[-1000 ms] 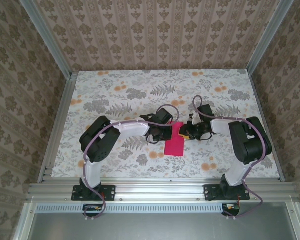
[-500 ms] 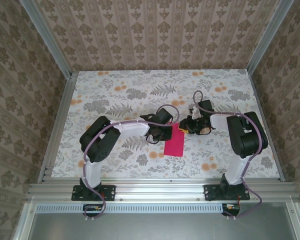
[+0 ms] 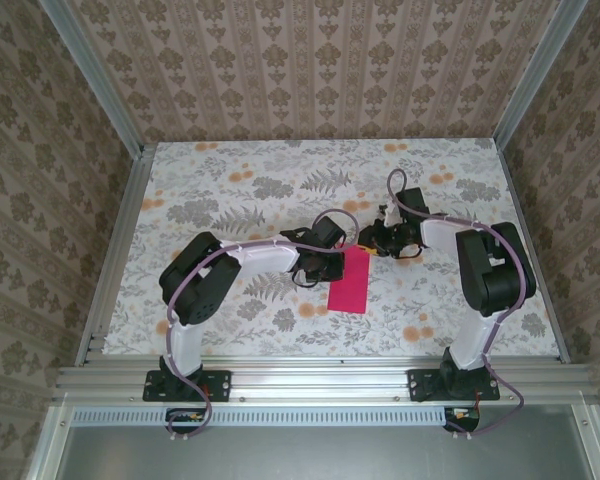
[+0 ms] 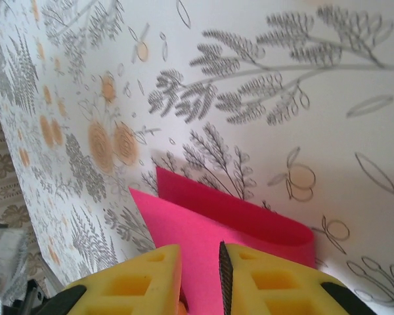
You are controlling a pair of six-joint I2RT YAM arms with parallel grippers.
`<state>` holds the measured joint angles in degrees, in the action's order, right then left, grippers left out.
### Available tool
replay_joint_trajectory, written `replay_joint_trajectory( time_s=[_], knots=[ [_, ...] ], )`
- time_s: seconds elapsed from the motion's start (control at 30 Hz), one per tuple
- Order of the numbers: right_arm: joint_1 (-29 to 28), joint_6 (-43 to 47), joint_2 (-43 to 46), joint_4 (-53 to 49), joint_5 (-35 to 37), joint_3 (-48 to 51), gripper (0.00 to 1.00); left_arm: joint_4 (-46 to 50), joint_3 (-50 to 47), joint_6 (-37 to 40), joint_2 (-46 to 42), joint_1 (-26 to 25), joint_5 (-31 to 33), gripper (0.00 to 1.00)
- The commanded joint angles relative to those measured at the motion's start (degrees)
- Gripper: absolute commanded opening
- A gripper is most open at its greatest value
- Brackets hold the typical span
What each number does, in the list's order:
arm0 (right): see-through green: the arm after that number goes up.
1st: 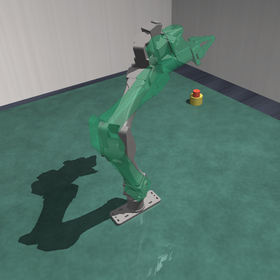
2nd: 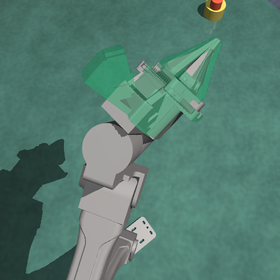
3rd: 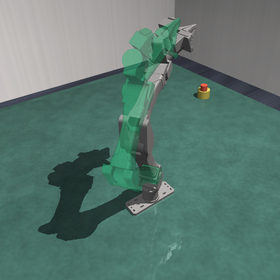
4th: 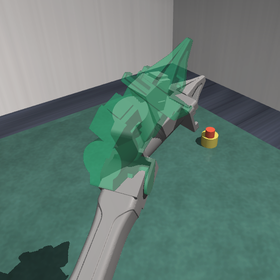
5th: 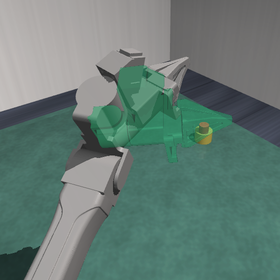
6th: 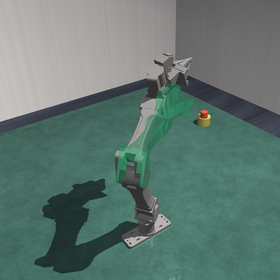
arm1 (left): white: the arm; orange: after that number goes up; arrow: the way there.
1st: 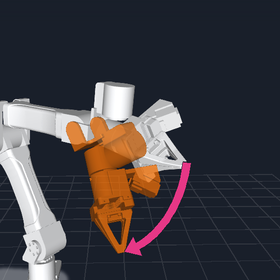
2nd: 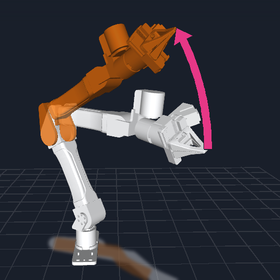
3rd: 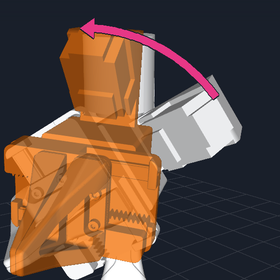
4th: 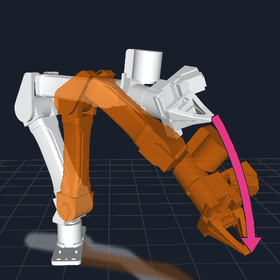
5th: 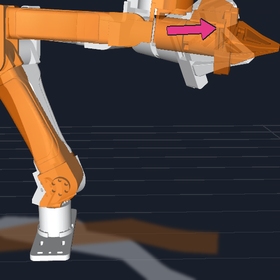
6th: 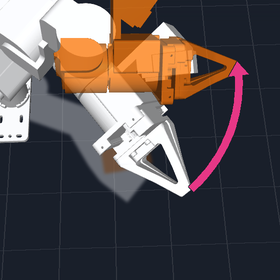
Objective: Fold a paper plane with a square sheet of paper (pick it up from the middle)
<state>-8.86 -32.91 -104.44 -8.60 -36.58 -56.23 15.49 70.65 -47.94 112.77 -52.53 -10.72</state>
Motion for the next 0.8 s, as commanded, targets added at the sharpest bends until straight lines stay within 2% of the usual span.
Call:
replay_joint_trajectory(
  time_s=[0.0, 0.17, 0.47, 0.77],
  knots=[
    [0.34, 1.18, -3.32, -2.80, 2.55, -1.02, 0.24, 4.98, 0.06, 1.24, 0.94, -0.49, 1.33, 0.00],
    [0.51, 1.08, -5.59, -2.71, 3.51, -0.72, 0.24, 5.08, 0.04, 1.19, 0.81, -0.54, 1.33, 0.00],
    [2.12, 1.11, -1.88, -4.53, 1.56, -4.59, 0.25, 5.21, 0.01, 1.32, 0.68, -0.51, 1.32, 0.00],
    [2.79, -1.62, -5.38, 1.71, -0.86, 0.02, 0.25, 5.31, 0.01, 1.21, 0.65, -0.53, 1.47, 0.00]
  ],
)
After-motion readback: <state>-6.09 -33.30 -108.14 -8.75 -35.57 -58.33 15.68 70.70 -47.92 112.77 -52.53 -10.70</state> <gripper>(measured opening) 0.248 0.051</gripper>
